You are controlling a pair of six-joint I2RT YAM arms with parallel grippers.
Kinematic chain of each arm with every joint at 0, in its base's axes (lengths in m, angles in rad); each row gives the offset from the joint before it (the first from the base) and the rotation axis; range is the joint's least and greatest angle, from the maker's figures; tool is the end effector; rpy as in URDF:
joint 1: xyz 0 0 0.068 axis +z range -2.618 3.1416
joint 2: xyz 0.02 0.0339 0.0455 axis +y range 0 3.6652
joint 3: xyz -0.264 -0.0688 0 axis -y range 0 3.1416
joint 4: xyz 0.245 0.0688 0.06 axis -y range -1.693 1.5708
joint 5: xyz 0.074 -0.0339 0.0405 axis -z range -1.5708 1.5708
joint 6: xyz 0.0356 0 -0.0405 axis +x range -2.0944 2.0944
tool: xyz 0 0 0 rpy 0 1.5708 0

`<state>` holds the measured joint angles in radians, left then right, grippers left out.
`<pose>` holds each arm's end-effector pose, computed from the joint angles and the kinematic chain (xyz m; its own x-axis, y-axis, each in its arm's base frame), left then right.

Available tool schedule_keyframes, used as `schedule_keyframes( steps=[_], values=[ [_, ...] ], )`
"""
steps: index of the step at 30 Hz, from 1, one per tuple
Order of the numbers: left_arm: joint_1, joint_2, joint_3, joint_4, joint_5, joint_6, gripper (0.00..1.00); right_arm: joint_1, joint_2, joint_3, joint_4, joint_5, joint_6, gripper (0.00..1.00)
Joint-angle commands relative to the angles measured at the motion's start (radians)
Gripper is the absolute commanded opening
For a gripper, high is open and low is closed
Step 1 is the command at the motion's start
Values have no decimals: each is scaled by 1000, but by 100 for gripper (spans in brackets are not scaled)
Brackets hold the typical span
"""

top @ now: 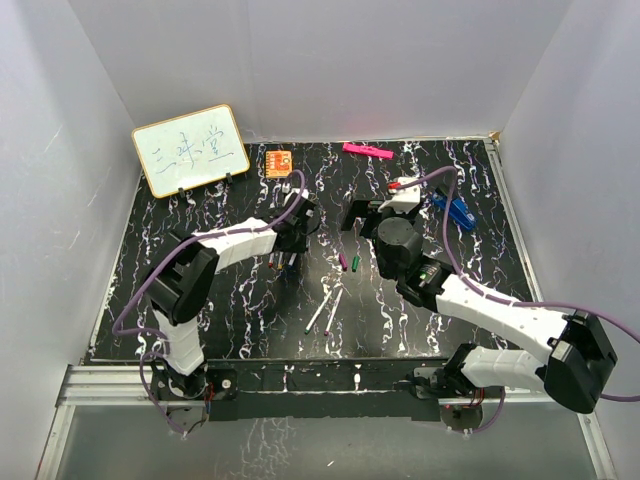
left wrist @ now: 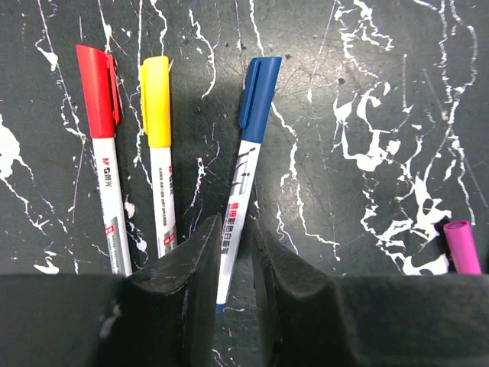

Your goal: Insert the pens into the pen caps

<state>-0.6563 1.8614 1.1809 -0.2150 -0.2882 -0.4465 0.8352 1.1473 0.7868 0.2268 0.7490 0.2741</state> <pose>0.3163 -0.2308 0.1745 -0.7496 0.0548 -0.6596 0.1337 0.9886 -0.0698 0.1932 0.1773 0.3106 -0.1105 0.1733 -0.9786 -0.0626 0.9815 0.1809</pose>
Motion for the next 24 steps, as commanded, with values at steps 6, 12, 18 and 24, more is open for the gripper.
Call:
schedule_keyframes(
  steps=[6, 12, 18, 24],
  values=[
    [2, -187, -11, -49, 67, 10, 25, -23, 7, 13, -11, 33, 45, 98],
    [-77, -322, -121, -15, 205, 87, 24, -38, 26, 16, -54, 143, 108, 98],
    [-252, -386, -165, -67, 206, 130, 28, -96, 55, 30, -138, 141, 186, 98],
    [-320, -395, -186, -96, 257, 140, 37, -158, 44, 19, -170, 111, 235, 98]
  ],
)
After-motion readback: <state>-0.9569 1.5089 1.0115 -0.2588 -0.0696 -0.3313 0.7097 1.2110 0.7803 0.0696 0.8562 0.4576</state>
